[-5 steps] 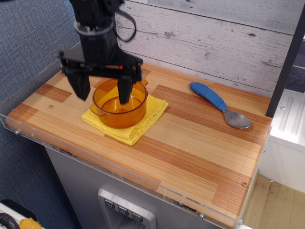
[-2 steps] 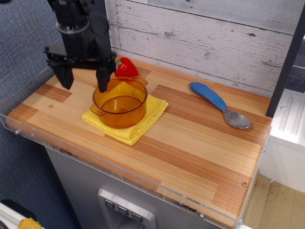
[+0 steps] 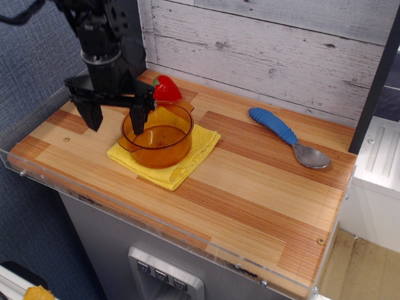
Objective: Move the orange measuring cup to the front right corner of the table.
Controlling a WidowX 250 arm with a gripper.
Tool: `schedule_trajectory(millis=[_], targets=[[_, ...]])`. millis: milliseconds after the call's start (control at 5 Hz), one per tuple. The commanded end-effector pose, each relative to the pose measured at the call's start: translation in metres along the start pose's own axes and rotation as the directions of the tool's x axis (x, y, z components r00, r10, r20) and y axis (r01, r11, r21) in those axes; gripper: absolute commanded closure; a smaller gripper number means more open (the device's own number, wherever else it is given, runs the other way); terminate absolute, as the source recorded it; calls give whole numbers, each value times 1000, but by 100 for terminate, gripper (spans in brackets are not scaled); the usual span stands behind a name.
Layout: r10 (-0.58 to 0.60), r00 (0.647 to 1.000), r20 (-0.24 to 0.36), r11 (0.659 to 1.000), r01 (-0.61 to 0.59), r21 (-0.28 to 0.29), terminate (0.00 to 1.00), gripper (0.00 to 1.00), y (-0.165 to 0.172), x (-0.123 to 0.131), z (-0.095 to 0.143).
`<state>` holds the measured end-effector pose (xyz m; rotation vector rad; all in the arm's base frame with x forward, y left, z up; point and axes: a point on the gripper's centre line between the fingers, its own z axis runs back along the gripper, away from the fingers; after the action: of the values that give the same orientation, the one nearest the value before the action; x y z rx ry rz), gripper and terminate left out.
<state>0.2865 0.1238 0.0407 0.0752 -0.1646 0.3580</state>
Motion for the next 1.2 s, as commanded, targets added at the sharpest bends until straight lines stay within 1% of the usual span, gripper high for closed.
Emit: schedule_trajectory(millis=[0, 200, 400, 600, 800, 1000], targets=[[13, 1000, 27, 999, -12, -32, 0, 0, 10, 2, 1], [23, 999, 39, 998, -21, -52, 0, 100, 15, 2, 2], [30, 999, 41, 997, -26, -75, 0, 100, 18, 4, 4], [46, 997, 62, 994, -40, -103, 0, 100, 19, 4, 15], [59, 994, 94, 993, -48, -108, 0, 100, 18, 3, 35], [65, 992, 105, 994, -55, -90, 0, 100, 10, -1, 55]])
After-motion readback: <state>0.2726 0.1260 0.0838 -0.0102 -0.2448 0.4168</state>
